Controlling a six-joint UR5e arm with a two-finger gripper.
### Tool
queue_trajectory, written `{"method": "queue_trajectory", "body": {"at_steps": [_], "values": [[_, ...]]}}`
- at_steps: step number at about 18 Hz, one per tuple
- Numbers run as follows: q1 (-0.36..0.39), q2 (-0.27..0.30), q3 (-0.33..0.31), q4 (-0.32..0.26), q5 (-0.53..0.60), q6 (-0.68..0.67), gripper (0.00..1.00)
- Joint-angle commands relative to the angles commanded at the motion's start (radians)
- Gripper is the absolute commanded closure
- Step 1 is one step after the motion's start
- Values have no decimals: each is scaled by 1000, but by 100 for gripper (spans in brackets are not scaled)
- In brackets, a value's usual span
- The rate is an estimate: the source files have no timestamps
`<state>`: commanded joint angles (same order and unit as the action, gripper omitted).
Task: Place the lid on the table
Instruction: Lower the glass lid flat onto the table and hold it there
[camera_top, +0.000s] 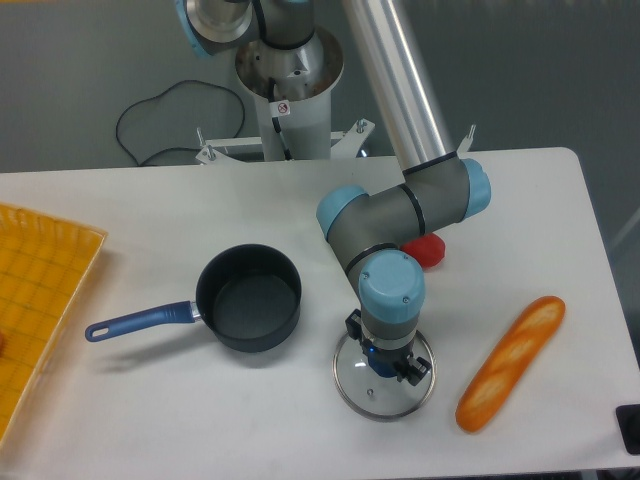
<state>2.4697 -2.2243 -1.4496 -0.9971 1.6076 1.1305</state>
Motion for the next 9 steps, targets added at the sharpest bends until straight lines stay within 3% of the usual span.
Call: {"method": "queue_trajectory", "body": {"at_steps": [9], "values": [[-2,2,2,0,0,6,4]]}}
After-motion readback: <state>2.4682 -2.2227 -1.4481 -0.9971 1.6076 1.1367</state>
